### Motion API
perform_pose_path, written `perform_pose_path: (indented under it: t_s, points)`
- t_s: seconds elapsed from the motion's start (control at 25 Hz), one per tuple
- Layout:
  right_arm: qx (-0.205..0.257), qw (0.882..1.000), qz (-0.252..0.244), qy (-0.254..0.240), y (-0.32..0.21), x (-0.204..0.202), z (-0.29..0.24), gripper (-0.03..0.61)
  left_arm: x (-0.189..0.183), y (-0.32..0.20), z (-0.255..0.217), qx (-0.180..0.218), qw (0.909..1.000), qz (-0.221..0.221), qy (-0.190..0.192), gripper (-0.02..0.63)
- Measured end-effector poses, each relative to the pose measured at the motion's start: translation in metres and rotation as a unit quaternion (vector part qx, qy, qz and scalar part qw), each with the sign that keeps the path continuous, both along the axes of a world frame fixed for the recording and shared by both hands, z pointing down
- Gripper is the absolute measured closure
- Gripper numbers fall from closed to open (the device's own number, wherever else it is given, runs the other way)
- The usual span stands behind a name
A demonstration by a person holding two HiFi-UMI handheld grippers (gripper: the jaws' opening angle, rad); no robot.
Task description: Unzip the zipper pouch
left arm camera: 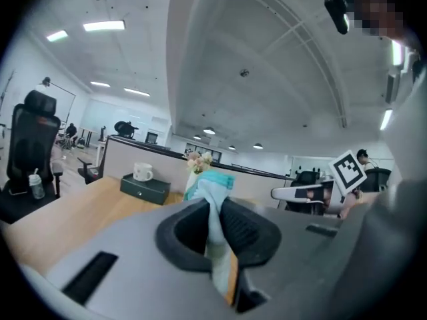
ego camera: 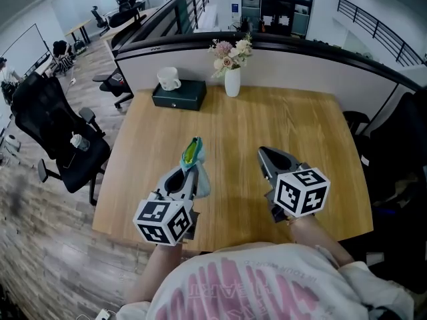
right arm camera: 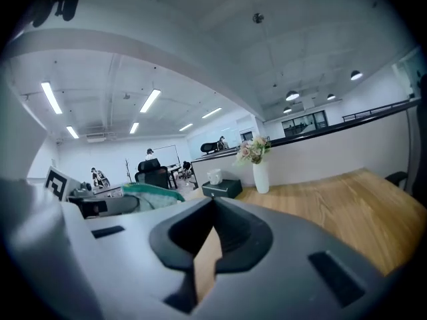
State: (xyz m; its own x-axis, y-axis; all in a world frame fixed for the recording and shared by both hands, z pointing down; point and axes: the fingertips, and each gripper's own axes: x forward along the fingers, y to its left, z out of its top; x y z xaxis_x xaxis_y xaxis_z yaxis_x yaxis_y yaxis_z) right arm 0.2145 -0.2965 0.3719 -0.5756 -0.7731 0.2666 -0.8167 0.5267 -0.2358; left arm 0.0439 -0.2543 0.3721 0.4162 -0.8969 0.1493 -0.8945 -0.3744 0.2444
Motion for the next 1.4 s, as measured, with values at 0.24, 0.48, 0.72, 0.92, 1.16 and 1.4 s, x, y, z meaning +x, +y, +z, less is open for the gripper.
perform_pose_path:
  t_s: [0.24, 0.48, 0.72, 0.92, 1.16, 1.4]
  points:
    - [0.025, 0.998, 0.023, -0.049, -0.002, 0.011, -0.019, 0.581, -0.024, 0.003, -0.001, 0.015, 0.9979, -0.058, 0.025, 0.586]
    - [0.028, 0.998, 0.041, -0.027, -0.001, 0.019, -0.014, 0.581, -0.029, 0.008, -0.001, 0.012, 0.9979, -0.059, 0.024, 0.586]
    - [0.023, 0.999, 0.035, -0.014, 0.000, 0.017, -0.008, 0.581, -0.028, 0.010, -0.005, 0.015, 0.9979, -0.049, 0.040, 0.586]
    - [0.031, 0.999, 0.042, -0.013, -0.011, 0.027, -0.010, 0.581, -0.021, 0.008, -0.006, 0.022, 0.9981, -0.031, 0.048, 0.586]
    - [0.030, 0.998, 0.056, -0.015, -0.015, 0.039, -0.013, 0.581, -0.021, 0.011, -0.007, 0.022, 0.9986, -0.026, 0.040, 0.586]
    - [0.028, 0.998, 0.060, -0.012, -0.015, 0.044, -0.015, 0.581, -0.019, 0.014, -0.006, 0.015, 0.9989, -0.025, 0.036, 0.586]
